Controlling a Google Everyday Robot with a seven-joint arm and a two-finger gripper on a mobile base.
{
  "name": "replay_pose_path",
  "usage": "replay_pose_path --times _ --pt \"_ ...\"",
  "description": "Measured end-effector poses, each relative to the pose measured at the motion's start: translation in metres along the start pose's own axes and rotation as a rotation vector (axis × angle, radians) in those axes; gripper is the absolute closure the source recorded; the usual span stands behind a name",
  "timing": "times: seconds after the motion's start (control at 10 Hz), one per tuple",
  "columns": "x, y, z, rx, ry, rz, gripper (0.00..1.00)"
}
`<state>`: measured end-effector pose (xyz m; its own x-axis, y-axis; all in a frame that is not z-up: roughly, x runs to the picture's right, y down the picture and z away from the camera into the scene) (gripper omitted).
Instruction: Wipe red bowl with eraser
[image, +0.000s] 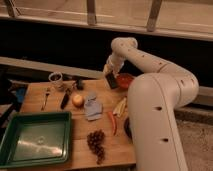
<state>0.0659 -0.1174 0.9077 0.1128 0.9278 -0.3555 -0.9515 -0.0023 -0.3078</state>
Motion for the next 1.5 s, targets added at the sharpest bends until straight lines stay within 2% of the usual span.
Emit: replay_pose_path --times 0.2,0.3,0.4,0.6,0.8,1.0,1.1,1.3,1.5 --pt "-0.011 -0.029 -0.024 -0.043 -0.062 0.069 1.00" --pt "-0.013 -0.052 -0.039 -0.082 -0.099 0.120 1.00" --pt "-0.014 -0.065 -0.048 -0.099 -0.120 0.147 1.00" --pt "-0.015 -0.060 -0.046 -0.108 -0.118 0.144 1.00" --pt "-0.013 -0.064 -0.045 -0.101 -0.118 0.144 1.00" --pt "-0.015 -0.061 -0.035 -0.029 -0.156 0.109 1.00" --pt "-0.017 -0.065 -0.030 -0.011 -0.172 0.114 1.00" --pt "-0.033 -0.081 -0.036 0.020 -0.249 0.146 1.00" --pt "-0.042 -0.093 -0.034 0.025 -0.282 0.178 1.00"
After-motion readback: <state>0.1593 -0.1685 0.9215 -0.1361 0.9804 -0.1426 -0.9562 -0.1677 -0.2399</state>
